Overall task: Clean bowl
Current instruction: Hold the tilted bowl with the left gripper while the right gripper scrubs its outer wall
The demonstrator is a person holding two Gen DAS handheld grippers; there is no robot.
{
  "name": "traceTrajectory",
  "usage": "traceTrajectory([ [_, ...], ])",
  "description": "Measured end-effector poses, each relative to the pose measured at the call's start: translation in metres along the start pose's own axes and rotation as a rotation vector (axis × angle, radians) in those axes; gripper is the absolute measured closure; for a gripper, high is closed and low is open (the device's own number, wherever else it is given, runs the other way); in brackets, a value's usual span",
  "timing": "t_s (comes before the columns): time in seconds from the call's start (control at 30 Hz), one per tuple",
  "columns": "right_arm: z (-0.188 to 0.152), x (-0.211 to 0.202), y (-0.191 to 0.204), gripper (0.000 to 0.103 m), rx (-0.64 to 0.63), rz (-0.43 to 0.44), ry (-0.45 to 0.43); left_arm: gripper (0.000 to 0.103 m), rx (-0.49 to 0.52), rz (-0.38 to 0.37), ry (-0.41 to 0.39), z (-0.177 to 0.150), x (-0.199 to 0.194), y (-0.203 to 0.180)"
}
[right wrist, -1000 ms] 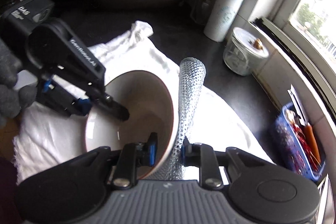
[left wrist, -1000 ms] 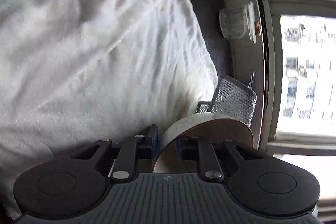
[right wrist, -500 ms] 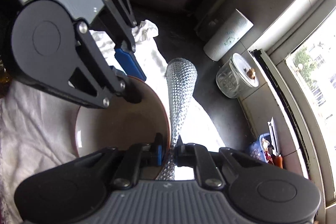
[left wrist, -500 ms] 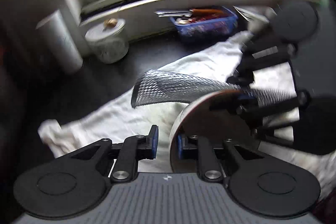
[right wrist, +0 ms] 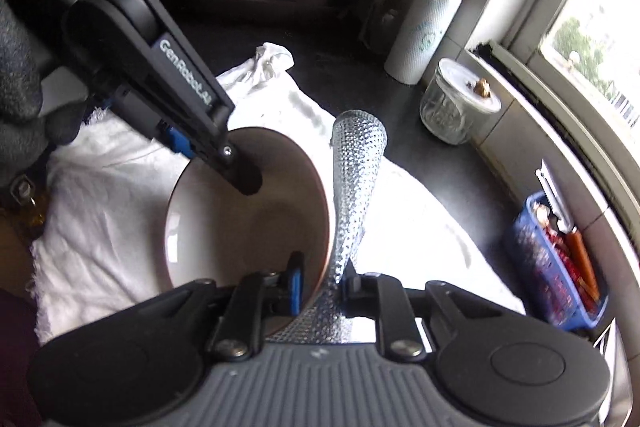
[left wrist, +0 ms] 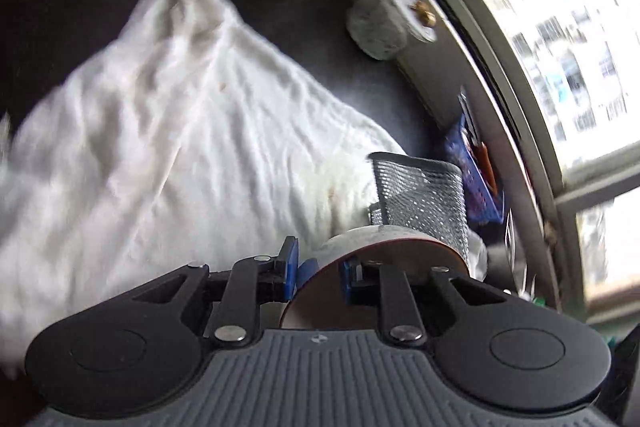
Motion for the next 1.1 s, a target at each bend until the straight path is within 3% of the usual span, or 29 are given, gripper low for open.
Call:
traceTrajectory([
  [0.17,-0.003,-0.003,0.000,0.085,0.034,0.002,-0.009,0.080,-0.392,-0.073,0.110,-0.013,0.013,0.038],
  [0.27,-0.005,-0.004,-0.002,0.084,0.067,0.008,-0.010,0.080,-0.475,-0.097,0.141,-0.019,0.018,0.045],
  [0.33,-0.006,-0.004,-0.004,0.084,0.087,0.011,-0.011,0.081,-0.452,-0.096,0.143,-0.020,0.019,0.043],
  [0.37,-0.006,-0.003,-0.004,0.084,0.091,0.012,-0.009,0.081,-0.388,-0.085,0.137,-0.017,0.018,0.037],
  [0.47,-0.008,-0.001,0.001,0.087,0.053,-0.009,0.017,0.081,0.078,0.019,0.066,-0.008,0.006,-0.011],
  [0.63,-0.007,-0.003,0.010,0.090,-0.033,-0.038,0.027,0.086,0.821,0.175,-0.052,-0.024,-0.010,-0.088],
  [0.73,-0.004,-0.005,0.013,0.090,-0.101,-0.069,0.020,0.090,1.070,0.243,-0.118,-0.043,-0.013,-0.105],
  [0.77,-0.002,-0.006,0.014,0.090,-0.111,-0.072,0.019,0.091,1.102,0.249,-0.127,-0.046,-0.013,-0.108],
  [0.87,-0.003,-0.007,0.010,0.090,-0.066,-0.046,0.018,0.087,0.827,0.158,-0.079,-0.027,-0.016,-0.093],
  [1.0,-0.007,-0.009,-0.001,0.089,0.076,0.002,0.010,0.086,0.511,0.100,-0.058,-0.016,-0.019,-0.062],
  [1.1,-0.008,-0.008,-0.003,0.089,0.103,0.005,0.017,0.083,0.278,0.053,-0.041,-0.013,-0.019,-0.037],
])
Point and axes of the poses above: each gripper's, at about its wrist camera, not at the fingertips, and x roughly the way its jaws point, y to its left, z to its top, the point moved 1 cm from there along x, roughly the way its jaws point, and after that the axes turned 5 degrees about z, right-handed, at the moved point
